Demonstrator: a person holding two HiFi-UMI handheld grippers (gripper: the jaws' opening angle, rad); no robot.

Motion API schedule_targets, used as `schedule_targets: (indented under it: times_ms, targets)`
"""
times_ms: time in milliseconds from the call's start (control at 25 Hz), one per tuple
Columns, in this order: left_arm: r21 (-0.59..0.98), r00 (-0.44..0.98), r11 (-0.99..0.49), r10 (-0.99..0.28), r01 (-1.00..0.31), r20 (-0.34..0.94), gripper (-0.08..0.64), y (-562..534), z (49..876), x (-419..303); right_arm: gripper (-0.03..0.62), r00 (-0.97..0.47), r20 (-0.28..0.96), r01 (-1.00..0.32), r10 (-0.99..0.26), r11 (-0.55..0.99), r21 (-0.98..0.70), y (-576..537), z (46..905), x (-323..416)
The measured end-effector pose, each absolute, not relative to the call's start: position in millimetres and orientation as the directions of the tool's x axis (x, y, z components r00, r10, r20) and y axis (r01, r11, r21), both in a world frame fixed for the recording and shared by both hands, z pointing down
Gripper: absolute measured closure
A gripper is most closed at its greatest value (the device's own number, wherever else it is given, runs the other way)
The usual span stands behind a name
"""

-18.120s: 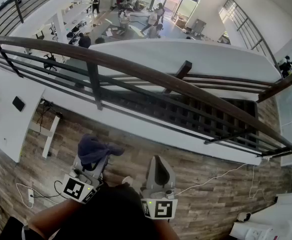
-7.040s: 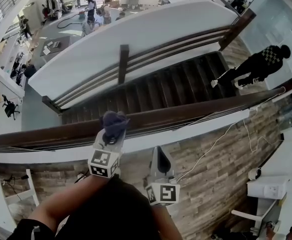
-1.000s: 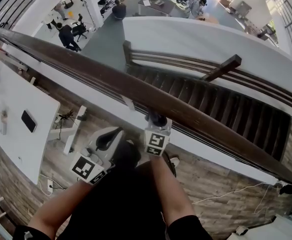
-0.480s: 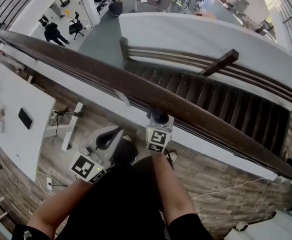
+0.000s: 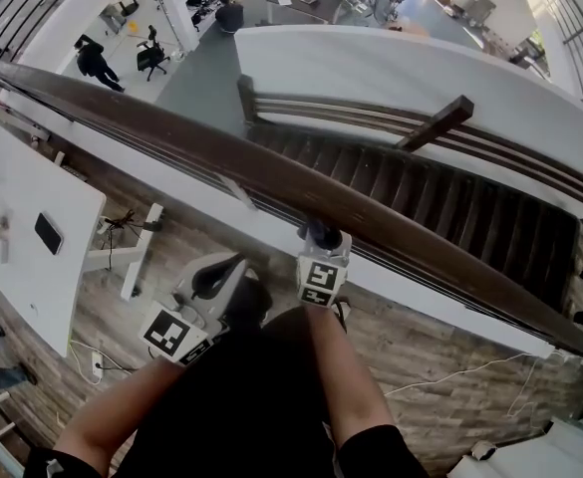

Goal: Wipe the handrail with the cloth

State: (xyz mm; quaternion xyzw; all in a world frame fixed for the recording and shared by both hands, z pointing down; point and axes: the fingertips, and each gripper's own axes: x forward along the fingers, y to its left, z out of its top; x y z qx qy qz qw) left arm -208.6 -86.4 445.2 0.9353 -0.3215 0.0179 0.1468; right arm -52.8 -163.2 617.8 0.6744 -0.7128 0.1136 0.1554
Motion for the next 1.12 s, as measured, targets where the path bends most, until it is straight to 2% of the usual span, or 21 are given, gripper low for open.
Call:
schedule_targets:
  times_ms: [1120]
  targets:
    - [0.248,0.808,-0.770,-0.574,-0.589,0.136,0.561,-55.9,441.9,-153.0,0.489,-0.040,0.376,-0.997,-0.926,0.062,0.046,-135.5,621.3,9.4]
